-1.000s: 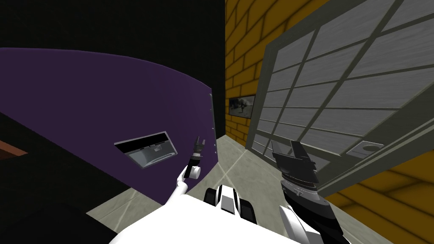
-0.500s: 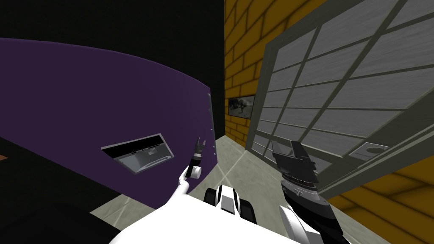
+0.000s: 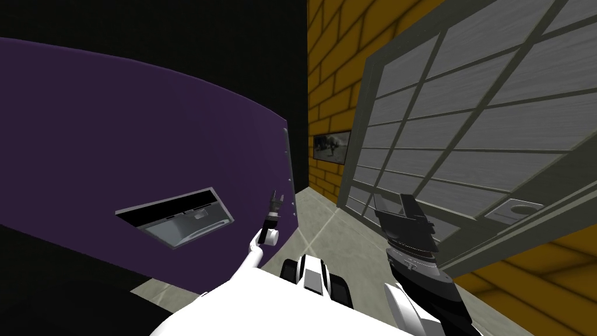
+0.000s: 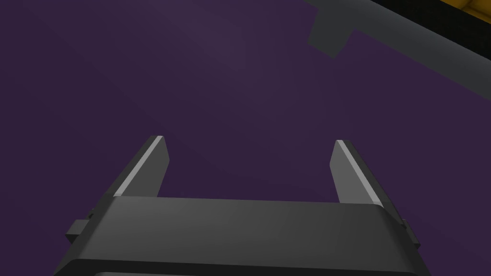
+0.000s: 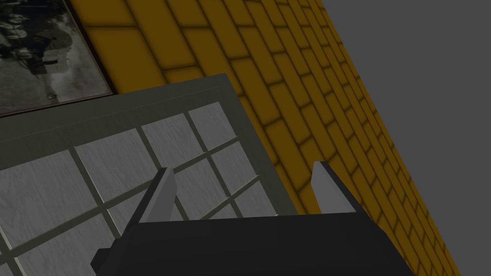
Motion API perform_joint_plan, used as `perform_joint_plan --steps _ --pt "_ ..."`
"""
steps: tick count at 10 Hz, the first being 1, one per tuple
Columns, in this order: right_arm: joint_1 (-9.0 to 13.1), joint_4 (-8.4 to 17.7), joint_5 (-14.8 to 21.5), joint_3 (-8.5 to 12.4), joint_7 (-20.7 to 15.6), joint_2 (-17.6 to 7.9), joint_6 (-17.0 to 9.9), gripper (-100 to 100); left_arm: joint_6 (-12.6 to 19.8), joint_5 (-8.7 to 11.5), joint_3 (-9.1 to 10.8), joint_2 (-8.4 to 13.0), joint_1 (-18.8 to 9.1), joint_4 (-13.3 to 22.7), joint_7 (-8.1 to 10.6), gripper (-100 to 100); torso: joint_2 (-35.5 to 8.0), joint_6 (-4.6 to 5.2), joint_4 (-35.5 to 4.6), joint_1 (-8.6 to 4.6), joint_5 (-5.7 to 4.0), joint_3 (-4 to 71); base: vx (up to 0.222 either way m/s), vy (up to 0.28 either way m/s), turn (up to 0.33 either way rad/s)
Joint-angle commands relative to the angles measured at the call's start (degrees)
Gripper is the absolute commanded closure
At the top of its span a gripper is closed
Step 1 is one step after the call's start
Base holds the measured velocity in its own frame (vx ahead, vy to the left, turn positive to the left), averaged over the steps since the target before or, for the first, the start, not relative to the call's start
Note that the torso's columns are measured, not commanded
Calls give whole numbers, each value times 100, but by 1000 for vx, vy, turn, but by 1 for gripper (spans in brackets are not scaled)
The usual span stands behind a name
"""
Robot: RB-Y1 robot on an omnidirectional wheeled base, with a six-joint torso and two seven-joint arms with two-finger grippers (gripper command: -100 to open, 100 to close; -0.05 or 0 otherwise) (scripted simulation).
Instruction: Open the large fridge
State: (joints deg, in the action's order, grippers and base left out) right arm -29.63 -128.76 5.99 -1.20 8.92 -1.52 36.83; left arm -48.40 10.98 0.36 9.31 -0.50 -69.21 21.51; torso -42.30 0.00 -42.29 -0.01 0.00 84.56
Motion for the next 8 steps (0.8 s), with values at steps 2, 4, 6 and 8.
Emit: perform_joint_plan --steps 2,4,6,8 --pt "0 0 0 0 0 0 0 0 -156 40 8 -39 -186 487 95 -100 4 0 1 1 0 2 59 -5 -15" --pt "0 0 0 0 0 0 0 0 -257 66 13 -67 -305 768 153 -100 1 0 0 0 0 0 50 -5 -16" --pt "0 0 0 0 0 0 0 0 -450 114 23 -127 -530 1244 264 -100 4 0 1 -1 0 2 73 -10 -25" --pt "0 0 0 0 0 0 0 0 -542 137 27 -159 -636 1505 316 -100 1 -1 1 1 0 1 61 -7 -12"
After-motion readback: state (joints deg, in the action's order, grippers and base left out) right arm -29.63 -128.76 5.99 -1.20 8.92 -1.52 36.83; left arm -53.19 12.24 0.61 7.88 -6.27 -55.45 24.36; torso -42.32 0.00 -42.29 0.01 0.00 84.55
